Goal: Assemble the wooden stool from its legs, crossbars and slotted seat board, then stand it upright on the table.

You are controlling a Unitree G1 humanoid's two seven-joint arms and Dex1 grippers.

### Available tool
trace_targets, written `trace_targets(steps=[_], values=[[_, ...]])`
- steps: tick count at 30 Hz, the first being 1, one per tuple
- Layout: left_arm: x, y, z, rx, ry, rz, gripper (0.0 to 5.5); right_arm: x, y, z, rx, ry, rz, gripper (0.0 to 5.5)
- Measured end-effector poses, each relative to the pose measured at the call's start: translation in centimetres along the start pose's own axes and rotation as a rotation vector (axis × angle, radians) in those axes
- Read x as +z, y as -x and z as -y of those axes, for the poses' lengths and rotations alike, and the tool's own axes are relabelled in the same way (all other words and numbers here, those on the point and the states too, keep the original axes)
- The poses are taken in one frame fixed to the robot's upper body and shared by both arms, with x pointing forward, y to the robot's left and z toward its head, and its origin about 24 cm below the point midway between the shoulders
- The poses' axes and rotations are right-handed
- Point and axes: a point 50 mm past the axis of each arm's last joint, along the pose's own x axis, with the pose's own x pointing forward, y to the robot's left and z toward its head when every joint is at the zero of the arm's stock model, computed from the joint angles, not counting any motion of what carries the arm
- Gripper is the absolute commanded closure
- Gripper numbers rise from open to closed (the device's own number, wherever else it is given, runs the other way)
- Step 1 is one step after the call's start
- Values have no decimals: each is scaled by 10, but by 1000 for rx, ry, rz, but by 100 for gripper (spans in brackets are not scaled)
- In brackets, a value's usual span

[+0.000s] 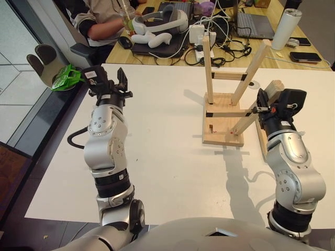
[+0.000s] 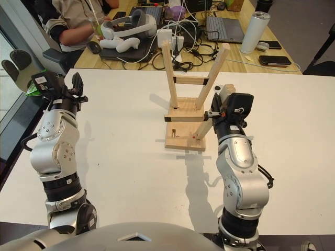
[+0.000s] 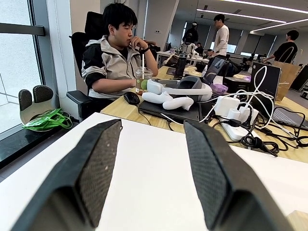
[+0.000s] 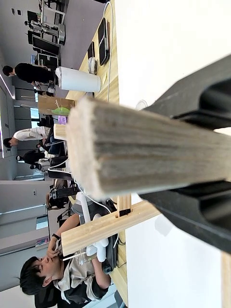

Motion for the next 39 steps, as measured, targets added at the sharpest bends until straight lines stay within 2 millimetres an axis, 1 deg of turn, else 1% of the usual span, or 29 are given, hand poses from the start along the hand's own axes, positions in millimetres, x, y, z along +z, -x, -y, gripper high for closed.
trace_targets(steps=[1,2,3,4,5,6,7,10,12,14,15,18,19,20,23,25,26,29,32,34,35,36,37,38,39], values=[[0,0,0,0,-1,0,309,0,1,0,1,1,-1,451],[0,0,0,0,-1,0,309,0,1,0,4,1,-1,415],[0,0,0,1,-2,0,309,0,1,0,4,2,-1,407],[0,0,0,0,-3,0,309,-2,0,1,-5,19,-9,385],[0,1,0,0,-4,1,309,-14,0,3,-18,27,-75,373],[0,1,1,-1,-4,2,309,-20,0,4,-26,32,-105,351],[0,1,1,-4,-5,2,309,-17,-2,3,-24,35,-85,344],[0,1,2,-9,-6,5,309,-10,-4,0,-23,35,-31,285],[0,1,2,-10,-6,6,309,-1,-6,-2,-21,31,31,247],[0,1,2,-10,-7,6,309,4,-7,-4,-16,24,67,223],[0,1,2,-10,-7,6,309,10,-8,-6,-6,24,103,198],[0,0,2,-10,-10,7,309,40,-10,-12,24,64,264,193],[1,0,1,-9,-13,7,309,51,-10,-15,32,86,324,193],[1,1,2,-10,-15,8,309,71,-11,-19,32,124,415,193],[0,1,3,-14,-21,6,309,110,-11,-25,21,157,578,193],[0,2,3,-16,-22,5,309,123,-13,-23,0,170,603,193],[0,2,4,-16,-23,5,309,125,-15,-21,-17,167,590,193],[0,2,4,-16,-23,7,309,127,-20,-12,-63,153,531,193],[0,3,2,-9,-24,7,309,132,-17,-8,-65,132,504,193],[-1,4,1,-5,-25,3,309,129,-14,-5,-58,110,462,193],[-1,4,1,-4,-25,0,309,117,-12,-2,-57,88,395,193],[-1,4,1,-4,-26,0,309,96,-13,2,-63,68,276,193],[-1,4,1,-4,-26,-1,309,63,-13,7,-68,22,85,193],[-2,4,1,-4,-26,-2,309,57,-10,9,-61,-9,52,193],[-2,4,1,-5,-26,-2,309,56,-9,7,-33,-27,47,193]])
